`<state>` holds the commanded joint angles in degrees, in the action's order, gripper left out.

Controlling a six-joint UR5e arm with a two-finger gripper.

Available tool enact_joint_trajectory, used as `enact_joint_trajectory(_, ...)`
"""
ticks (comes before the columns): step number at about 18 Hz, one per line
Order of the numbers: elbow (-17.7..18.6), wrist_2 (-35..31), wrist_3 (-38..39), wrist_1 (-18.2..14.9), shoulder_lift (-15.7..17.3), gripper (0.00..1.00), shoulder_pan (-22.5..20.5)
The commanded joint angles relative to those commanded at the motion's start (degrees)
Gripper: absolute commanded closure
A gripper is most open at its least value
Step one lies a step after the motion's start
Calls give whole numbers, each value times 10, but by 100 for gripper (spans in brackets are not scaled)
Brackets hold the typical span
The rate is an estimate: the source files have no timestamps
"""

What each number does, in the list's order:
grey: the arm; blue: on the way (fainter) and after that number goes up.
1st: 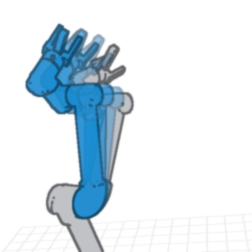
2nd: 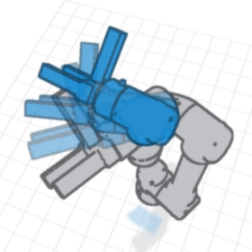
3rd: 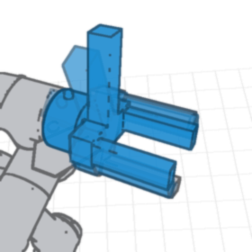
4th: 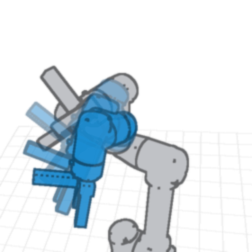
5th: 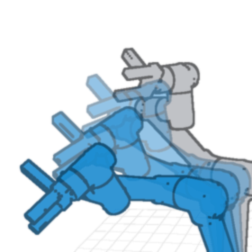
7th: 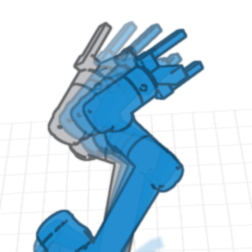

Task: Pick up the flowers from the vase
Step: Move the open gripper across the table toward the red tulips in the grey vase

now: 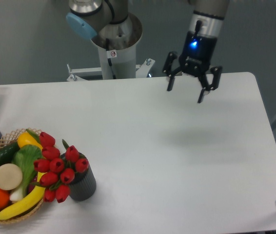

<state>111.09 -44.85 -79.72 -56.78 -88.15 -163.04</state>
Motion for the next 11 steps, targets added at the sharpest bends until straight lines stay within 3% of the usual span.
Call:
enact_joint_trajectory(6, 7, 75, -2, 6, -22, 0, 42)
enact_joint_trajectory(9, 7, 100, 0, 54, -49, 0, 70)
enact_joint_trajectory(11, 7, 103, 1, 69, -61, 0, 84)
